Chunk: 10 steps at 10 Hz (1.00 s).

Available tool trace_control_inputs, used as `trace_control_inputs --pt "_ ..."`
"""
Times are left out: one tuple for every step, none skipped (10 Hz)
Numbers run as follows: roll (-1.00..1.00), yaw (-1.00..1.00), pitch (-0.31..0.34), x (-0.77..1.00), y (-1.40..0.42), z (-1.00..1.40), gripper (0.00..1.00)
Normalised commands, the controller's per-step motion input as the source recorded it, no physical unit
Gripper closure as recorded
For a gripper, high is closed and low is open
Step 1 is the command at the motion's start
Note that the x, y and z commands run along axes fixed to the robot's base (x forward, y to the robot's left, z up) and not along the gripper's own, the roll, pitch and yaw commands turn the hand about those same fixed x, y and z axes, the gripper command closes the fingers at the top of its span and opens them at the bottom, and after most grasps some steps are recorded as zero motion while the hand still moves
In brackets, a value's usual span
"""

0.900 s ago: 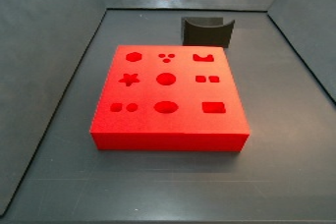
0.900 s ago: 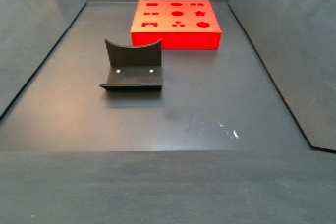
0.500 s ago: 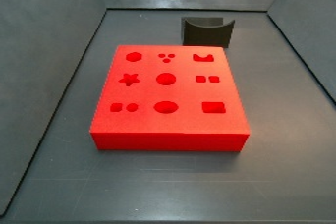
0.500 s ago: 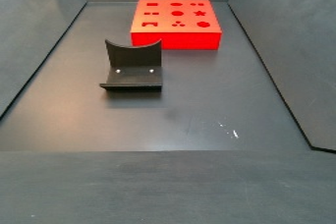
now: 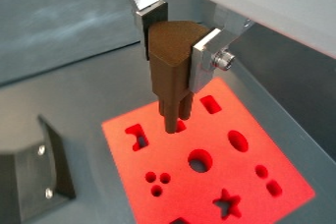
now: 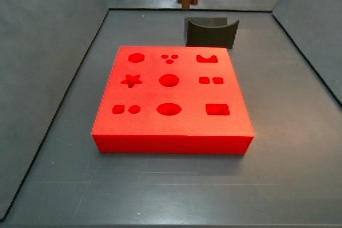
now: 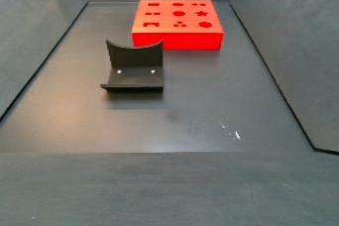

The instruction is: Insert the 3 prong object.

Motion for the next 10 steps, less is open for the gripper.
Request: trace_control_inputs --pt "0.10 0.93 -0.003 0.07 0.00 -0.27 1.00" --pt "0.10 0.95 0.000 0.06 0.00 -0.29 1.00" --pt "0.08 0.97 0.000 0.04 0.00 -0.33 1.00" --pt "0.15 0.77 0.000 0.25 0.00 -0.23 1.00" --pt "0.13 0.30 0.000 0.25 0.58 -0.52 1.00" --pt "0.04 0.00 -0.030 0.00 0.39 -0.69 1.00" --pt "0.02 -0.17 -0.009 0.00 0.23 -0.64 1.00" --pt "0.00 -0.27 -0.026 -0.11 0.19 -0.55 1.00" --pt "-0.02 -0.26 -0.037 -0.22 0.12 -0.47 1.00" --pt "0.00 -0.26 -0.006 -0.26 0.16 -0.39 1.00"
